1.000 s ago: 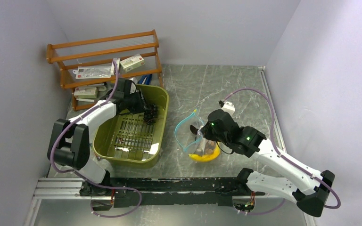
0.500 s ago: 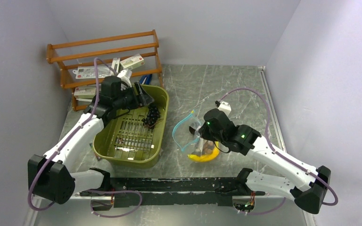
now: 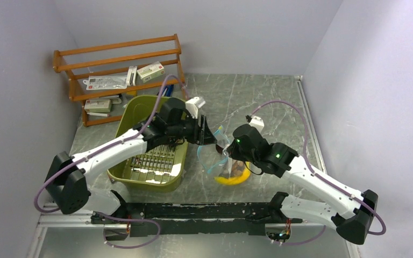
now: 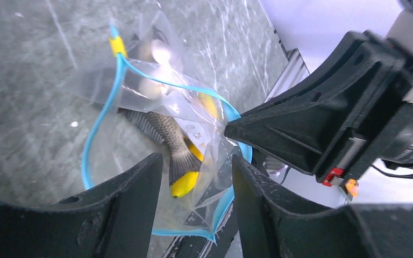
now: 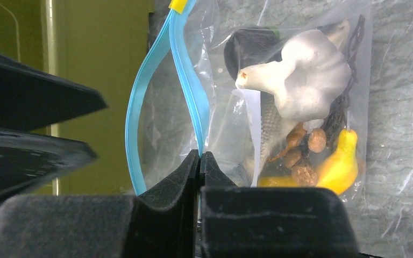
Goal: Open the zip-top bag and remove the fake food
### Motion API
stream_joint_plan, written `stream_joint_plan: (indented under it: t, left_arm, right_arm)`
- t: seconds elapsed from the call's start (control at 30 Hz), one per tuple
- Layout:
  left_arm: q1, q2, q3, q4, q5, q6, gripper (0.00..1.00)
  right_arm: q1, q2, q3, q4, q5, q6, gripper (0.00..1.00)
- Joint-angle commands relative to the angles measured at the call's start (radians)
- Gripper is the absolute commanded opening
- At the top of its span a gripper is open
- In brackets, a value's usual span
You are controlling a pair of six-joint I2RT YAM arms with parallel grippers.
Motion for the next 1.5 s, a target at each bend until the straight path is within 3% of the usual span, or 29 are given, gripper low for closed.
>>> stream_joint_plan:
  t: [0.0, 0.33, 0.53, 0.77, 1.23, 1.4, 1.47]
  left_arm:
    - [-0.072, 0.070, 0.055, 0.040, 0.036, 0.023, 0.60]
    - [-0.183, 0.280, 0.142, -0.071, -0.050, -0.022, 0.56]
    - [-0.202, 0.315, 0.087, 0.038, -0.067, -0.115, 0.62]
    - [-0.205, 0.319, 0.021, 0.153, -0.181, -0.238, 0.70]
    - [-0.205, 0.424, 0.053, 0.237, -0.419, -0.346, 0.78]
    - [-0.205, 0.439, 0.023, 0.323, -0.489, -0.401, 0.89]
    - [-0.206, 0.448, 0.024, 0.339, -0.514, -0.421, 1.00]
  right_arm:
    - [0.005, -0.053, 0.014, -0.025, 0.037, 0.019, 0.00]
    - [0.005, -0.107, 0.056, -0.036, 0.039, 0.020, 0.00]
    - [0.005, -0.148, 0.064, -0.009, 0.036, -0.005, 0.00]
    - [0.004, -0.220, 0.013, 0.030, 0.026, 0.012, 0.00]
    - [0.005, -0.170, 0.003, 0.026, -0.022, 0.013, 0.00]
    - [0.005, -0.160, 0.004, 0.025, -0.037, 0.004, 0.00]
    - [0.004, -0.159, 0.004, 0.025, -0.040, 0.002, 0.00]
